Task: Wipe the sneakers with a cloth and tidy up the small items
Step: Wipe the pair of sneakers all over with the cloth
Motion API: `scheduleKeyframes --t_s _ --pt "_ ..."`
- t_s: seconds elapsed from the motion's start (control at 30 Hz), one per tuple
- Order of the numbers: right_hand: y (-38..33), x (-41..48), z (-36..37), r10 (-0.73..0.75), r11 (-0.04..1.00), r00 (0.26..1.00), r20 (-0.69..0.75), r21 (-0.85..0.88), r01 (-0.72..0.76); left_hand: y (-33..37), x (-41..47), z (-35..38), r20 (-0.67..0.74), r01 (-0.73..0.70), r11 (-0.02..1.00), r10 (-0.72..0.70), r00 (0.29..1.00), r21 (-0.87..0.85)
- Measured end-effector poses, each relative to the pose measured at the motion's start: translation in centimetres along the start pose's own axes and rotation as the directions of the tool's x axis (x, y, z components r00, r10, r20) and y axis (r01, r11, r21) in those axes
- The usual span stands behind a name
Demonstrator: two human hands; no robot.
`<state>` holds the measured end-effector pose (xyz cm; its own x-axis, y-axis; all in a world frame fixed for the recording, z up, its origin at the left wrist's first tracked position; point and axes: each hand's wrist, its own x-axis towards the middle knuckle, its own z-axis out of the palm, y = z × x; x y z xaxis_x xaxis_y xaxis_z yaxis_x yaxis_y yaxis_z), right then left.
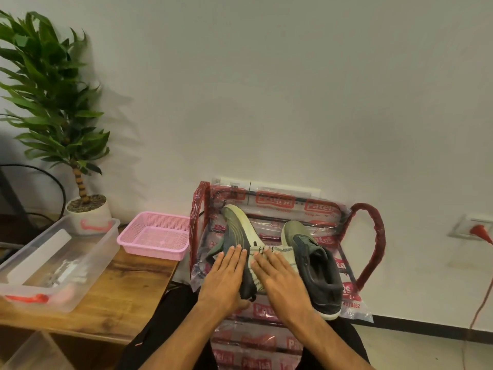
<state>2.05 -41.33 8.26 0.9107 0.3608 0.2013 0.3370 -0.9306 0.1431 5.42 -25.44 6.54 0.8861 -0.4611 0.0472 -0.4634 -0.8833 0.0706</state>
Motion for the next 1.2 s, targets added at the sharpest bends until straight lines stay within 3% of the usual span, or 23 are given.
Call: scheduleKeyframes --t_s 0.1,0.27,0.43,0.73,0.97,1.2 --pt "1.3 0.7 -1.4 0.152 0.988 0.987 -0.059 0.035 -0.150 0.9 0.0 0.0 -0.013 -0.020 1.000 0.020 1.000 0.003" --pt "2.4 -0.9 -1.6 0.158 0.971 0.985 -0.073 0.195 -0.141 0.9 0.4 -0.1 0.005 -0.014 1.000 0.014 1.000 0.009" --pt "3.0 -2.4 -1.9 0.305 0.907 0.931 -0.200 0.361 -0.220 0.9 0.8 0.2 0.030 -0.004 1.000 0.004 1.000 -0.001" --pt "1.4 -1.7 -0.8 0.055 0.993 0.987 -0.150 0.108 -0.039 1.9 1.2 -0.2 0.011 0.010 0.999 -0.011 1.000 0.034" --pt "1.9 -2.1 -2.1 0.172 0.968 0.971 -0.169 0.211 -0.135 3.2 0.3 -0.8 -0.081 0.028 0.995 -0.020 0.997 0.096" --pt "1.9 -2.2 -0.8 0.216 0.946 0.969 -0.119 0.271 -0.178 4.4 -2.5 -0.6 -0.160 0.112 0.993 -0.114 0.980 -0.022"
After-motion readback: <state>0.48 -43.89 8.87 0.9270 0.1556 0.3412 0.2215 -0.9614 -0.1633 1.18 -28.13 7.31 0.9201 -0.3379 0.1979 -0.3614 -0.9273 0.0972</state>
